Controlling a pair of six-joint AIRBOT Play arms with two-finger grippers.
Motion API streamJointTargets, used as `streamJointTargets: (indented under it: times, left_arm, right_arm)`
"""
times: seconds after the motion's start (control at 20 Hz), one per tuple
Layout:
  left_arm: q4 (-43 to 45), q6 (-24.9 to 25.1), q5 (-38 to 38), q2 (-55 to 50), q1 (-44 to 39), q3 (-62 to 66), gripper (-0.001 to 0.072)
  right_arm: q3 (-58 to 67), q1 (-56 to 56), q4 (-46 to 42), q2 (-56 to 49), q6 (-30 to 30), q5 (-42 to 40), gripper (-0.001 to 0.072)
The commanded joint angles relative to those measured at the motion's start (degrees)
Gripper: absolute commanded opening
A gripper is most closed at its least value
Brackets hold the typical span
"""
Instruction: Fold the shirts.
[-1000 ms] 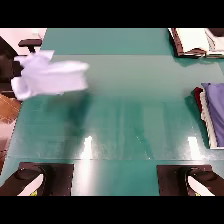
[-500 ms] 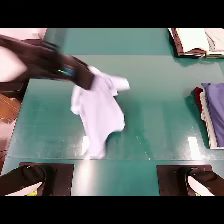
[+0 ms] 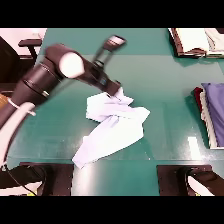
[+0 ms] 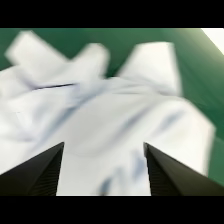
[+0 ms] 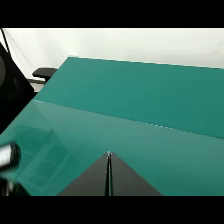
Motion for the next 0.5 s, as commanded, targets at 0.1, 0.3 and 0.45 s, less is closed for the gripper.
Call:
streamJointTargets:
  times: [0.1, 0.3, 0.45]
  left_arm:
    - [-3.21, 0.11, 1.51, 0.50, 19.85, -6.69, 0.0591]
    - [-8.74, 1.09, 6.21, -4.55, 23.56, -16.81, 0.0591]
    - [-10.82, 3.43, 7.56, -10.25, 22.40, -18.25, 0.0591]
  right_arm:
    - [0.00, 0.02, 0.04, -0.02, 0.02, 0.68, 0.0019]
    - [0.00, 0.02, 0.02, -0.04, 0.02, 2.34, 0.0019]
    - [0.00, 0.02, 0.04, -0.02, 0.02, 3.19, 0.0019]
